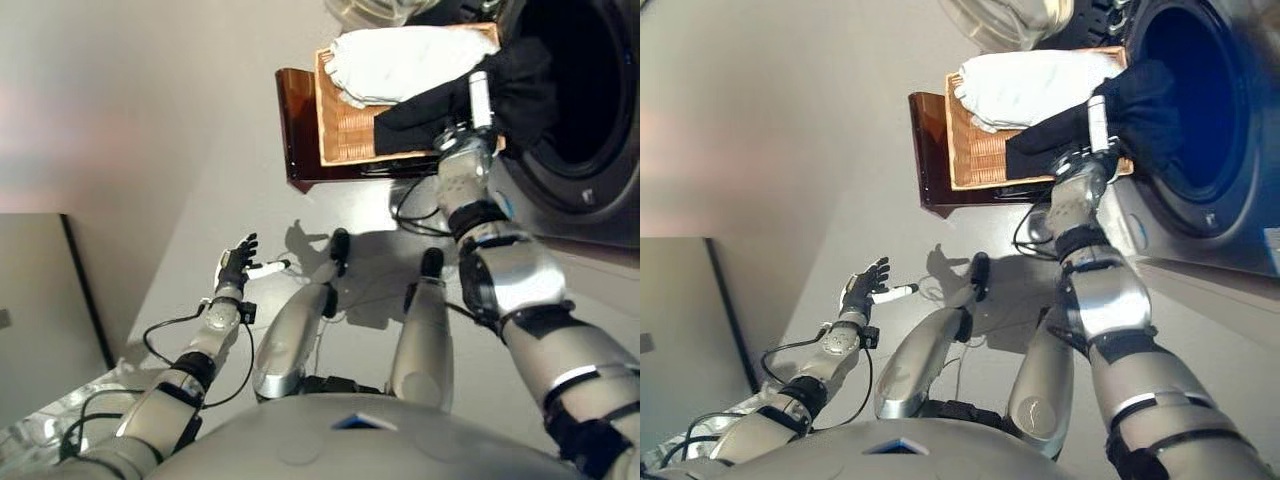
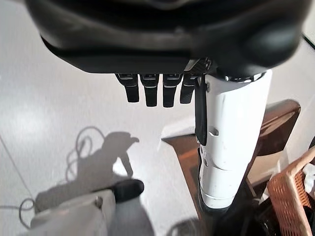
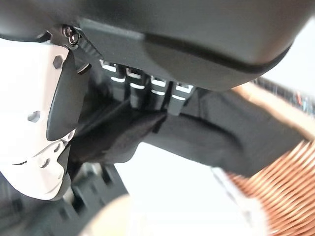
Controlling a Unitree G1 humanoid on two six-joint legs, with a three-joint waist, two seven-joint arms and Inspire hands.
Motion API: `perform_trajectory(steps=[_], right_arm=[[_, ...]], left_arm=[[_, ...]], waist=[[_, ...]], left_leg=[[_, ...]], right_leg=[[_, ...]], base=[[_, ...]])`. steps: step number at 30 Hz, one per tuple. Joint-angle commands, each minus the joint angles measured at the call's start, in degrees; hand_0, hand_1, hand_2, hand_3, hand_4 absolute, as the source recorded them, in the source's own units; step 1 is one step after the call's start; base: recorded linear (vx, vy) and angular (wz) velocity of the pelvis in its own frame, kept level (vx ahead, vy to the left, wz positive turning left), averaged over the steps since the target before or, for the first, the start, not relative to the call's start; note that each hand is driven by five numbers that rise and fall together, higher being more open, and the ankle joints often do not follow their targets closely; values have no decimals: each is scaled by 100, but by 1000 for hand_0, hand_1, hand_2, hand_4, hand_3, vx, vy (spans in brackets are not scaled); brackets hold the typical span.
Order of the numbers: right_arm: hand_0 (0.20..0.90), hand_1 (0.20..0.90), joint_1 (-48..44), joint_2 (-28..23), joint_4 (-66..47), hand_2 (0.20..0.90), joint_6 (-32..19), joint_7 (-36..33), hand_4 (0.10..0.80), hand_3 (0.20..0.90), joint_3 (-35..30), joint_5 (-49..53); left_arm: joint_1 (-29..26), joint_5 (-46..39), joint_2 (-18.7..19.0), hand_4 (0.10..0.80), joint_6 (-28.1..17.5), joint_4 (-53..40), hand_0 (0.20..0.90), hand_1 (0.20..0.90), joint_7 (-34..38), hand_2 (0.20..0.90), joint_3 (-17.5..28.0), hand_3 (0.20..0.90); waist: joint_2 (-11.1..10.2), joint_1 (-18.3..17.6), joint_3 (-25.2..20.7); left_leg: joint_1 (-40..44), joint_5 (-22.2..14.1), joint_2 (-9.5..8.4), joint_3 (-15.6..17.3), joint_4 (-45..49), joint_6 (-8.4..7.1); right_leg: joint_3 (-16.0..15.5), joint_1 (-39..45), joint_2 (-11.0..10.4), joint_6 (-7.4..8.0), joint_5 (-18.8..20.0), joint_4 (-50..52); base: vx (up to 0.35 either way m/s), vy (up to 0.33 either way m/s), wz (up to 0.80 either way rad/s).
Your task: Pick up the clothes and place them into the washing machine
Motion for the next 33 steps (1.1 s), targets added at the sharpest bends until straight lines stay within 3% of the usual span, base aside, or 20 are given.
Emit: perform_trajectory(steps=[1,3,6,8,9,11,13,14,15,16,18,20,21,22,23,28,29,30,31,33], right_arm=[[900,900,-418,-364,-857,900,-33,251,800,900,357,-1419],[900,900,-233,-664,-1573,900,127,217,800,900,908,-2393],[900,900,109,-654,-1789,900,23,-163,800,900,619,-2705],[900,900,68,-518,-1390,900,-38,-326,800,900,373,-2849],[900,900,-310,-563,-560,900,159,-351,800,900,360,-3090],[900,900,-587,-664,-262,900,334,-316,800,900,551,-3325],[900,900,-1115,-807,-11,900,688,-434,800,900,1024,-4408],[900,900,-1115,-807,-11,900,688,-434,800,900,1024,-4408],[900,900,-1378,-902,381,900,968,-59,800,900,1567,-4982],[900,900,-1378,-902,381,900,968,-59,800,900,1567,-4982],[900,900,-1770,-1048,719,900,1335,71,800,900,2333,-6201],[900,900,-1714,-1174,556,900,1180,-77,800,900,2136,-5989],[900,900,-980,-1126,133,900,687,-292,800,900,1387,-5203],[900,900,-972,-1126,128,900,689,-293,800,900,1383,-5205],[900,900,-1170,-1317,29,900,866,-38,800,900,1930,-5902],[900,900,-1454,-1426,-164,900,1018,-153,800,900,2076,-6510],[900,900,-1459,-1438,79,900,1087,204,800,900,2316,-6617],[900,900,-1722,-1479,74,900,1194,581,800,900,2490,-6250],[900,900,-1647,-1424,249,900,1164,396,800,900,2145,-5853],[900,900,-1490,-1407,385,900,1091,591,800,900,2050,-5652]], left_arm=[[-220,-87,572,800,-104,236,900,900,229,900,386,900],[-111,-53,612,800,-90,188,900,900,271,900,492,900],[-6,19,549,800,-75,216,900,900,335,900,551,900],[-36,61,517,800,-70,327,900,900,404,900,527,900],[-140,76,557,800,-78,433,900,900,451,900,479,900],[-199,81,601,800,-77,445,900,900,439,900,475,900],[-178,85,702,800,-63,376,900,900,426,900,537,900],[-178,85,702,800,-63,376,900,900,426,900,537,900],[-156,77,762,800,-34,458,900,900,321,900,566,900],[-156,77,762,800,-34,458,900,900,321,900,567,900],[-123,122,845,800,38,490,900,900,128,900,572,900],[-109,212,818,800,29,490,900,900,127,900,552,900],[-58,242,674,800,-42,475,900,900,219,900,610,900],[-55,242,675,800,-42,474,900,900,219,900,607,900],[-186,311,783,800,-29,563,900,900,209,900,611,900],[-170,276,708,800,-48,636,900,900,280,900,723,900],[-210,234,707,800,-31,650,900,900,206,900,697,900],[-268,206,781,800,32,719,900,900,60,900,673,900],[-268,156,748,800,38,721,900,900,58,900,683,900],[-224,132,742,800,47,706,900,900,-1,900,698,900]], waist=[[-358,79,76],[-550,-45,139],[-644,-128,157],[-689,-147,158],[-716,-92,145],[-726,-66,145],[-769,-40,140],[-769,-40,140],[-840,-38,116],[-839,-38,116],[-912,-15,55],[-915,-22,45],[-943,-12,80],[-945,-7,76],[-1010,-10,82],[-1128,-51,44],[-1150,-36,42],[-1205,-39,14],[-1246,-49,1],[-1275,-25,-13]], left_leg=[[-129,-615,15,120,597,-387],[-150,-604,74,107,626,-390],[-149,-617,95,101,666,-382],[-153,-638,101,89,684,-373],[-176,-657,105,90,708,-367],[-171,-655,111,85,699,-369],[-125,-627,116,65,680,-384],[-125,-627,116,65,680,-384],[-102,-606,130,41,666,-398],[-102,-606,130,41,666,-398],[-82,-591,138,14,649,-408],[-82,-601,143,-1,665,-406],[-49,-616,140,21,667,-388],[-49,-617,140,23,667,-388],[-52,-609,157,24,653,-382],[-24,-599,164,29,623,-379],[-3,-616,171,17,628,-387],[0,-602,193,-17,617,-404],[24,-600,198,-11,613,-404],[37,-597,200,-14,606,-406]], right_leg=[[248,515,-16,-68,744,-1271],[240,529,36,-71,792,-1317],[251,554,55,-71,815,-1347],[259,563,60,-63,828,-1372],[262,571,59,-60,861,-1407],[264,581,61,-61,872,-1426],[257,620,84,-59,906,-1460],[257,620,84,-59,906,-1460],[250,672,97,-67,910,-1490],[250,672,97,-67,910,-1490],[230,726,104,-64,937,-1553],[233,746,102,-53,937,-1573],[269,743,106,-22,974,-1588],[272,742,107,-21,974,-1588],[281,740,108,-20,970,-1619],[294,785,105,-12,1037,-1709],[288,814,108,-12,1030,-1714],[256,853,106,-27,1015,-1752],[255,877,108,-27,1036,-1759],[249,893,114,-29,1042,-1761]], base=[[-37,-38,-4],[-17,-35,-12],[2,-8,-8],[1,-2,-2],[0,0,0],[-9,-11,-7],[0,-6,-3],[0,0,0],[0,0,0],[26,-31,-2],[29,-36,1],[14,-15,1],[23,9,4],[2,-3,6],[0,0,0],[12,-6,-6],[39,-33,0],[54,-43,1],[36,-41,5],[34,-31,7]])
